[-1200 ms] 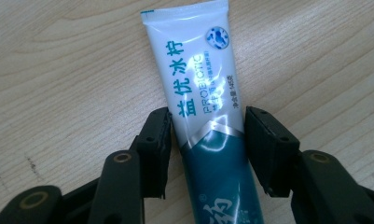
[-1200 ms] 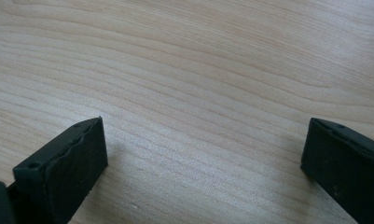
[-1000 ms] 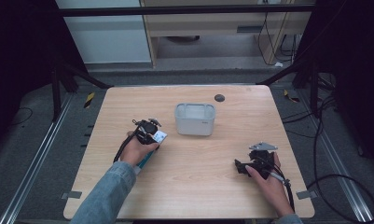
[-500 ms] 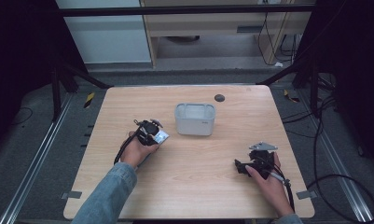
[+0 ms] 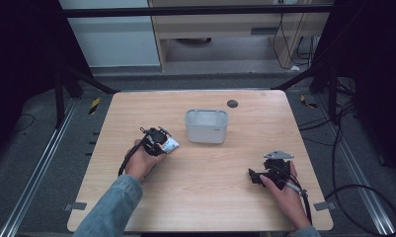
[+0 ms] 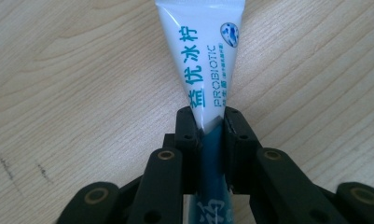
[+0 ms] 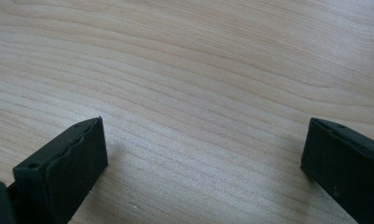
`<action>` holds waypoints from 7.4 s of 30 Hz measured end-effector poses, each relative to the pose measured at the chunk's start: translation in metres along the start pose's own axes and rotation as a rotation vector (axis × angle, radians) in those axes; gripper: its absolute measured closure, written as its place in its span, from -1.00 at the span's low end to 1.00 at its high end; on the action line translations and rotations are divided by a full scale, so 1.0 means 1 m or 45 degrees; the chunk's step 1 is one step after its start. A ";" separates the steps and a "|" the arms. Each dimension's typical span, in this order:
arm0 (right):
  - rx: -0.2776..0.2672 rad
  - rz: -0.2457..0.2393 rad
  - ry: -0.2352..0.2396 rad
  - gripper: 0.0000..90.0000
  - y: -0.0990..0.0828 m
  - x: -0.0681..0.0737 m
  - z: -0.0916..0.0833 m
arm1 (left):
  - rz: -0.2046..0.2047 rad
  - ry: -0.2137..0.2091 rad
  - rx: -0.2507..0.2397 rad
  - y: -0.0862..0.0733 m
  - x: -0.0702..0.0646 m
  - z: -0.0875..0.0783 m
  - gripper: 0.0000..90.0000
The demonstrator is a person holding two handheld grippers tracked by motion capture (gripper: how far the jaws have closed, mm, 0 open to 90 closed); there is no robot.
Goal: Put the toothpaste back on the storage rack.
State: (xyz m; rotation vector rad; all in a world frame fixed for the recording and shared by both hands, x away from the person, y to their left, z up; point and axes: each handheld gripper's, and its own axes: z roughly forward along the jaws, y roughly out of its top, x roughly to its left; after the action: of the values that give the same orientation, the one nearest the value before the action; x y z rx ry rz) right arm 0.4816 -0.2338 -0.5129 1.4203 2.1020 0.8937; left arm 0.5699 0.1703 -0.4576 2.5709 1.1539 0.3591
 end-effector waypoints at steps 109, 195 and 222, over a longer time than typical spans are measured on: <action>0.002 0.003 0.001 -0.99 0.000 0.000 0.000 | 0.111 -0.078 -0.633 0.103 -0.057 -0.142 0.74; -0.002 -0.001 -0.001 -0.99 0.000 0.000 0.000 | -0.044 0.015 -0.968 0.167 -0.057 -0.118 0.73; -0.001 -0.007 -0.001 -0.99 0.000 0.000 0.000 | -0.034 0.005 -1.042 0.166 -0.056 -0.087 0.74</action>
State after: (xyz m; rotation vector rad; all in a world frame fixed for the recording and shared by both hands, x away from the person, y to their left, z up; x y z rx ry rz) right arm 0.4816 -0.2342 -0.5131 1.4138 2.1040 0.8913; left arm 0.6168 0.0376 -0.3223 1.8322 0.8019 0.6648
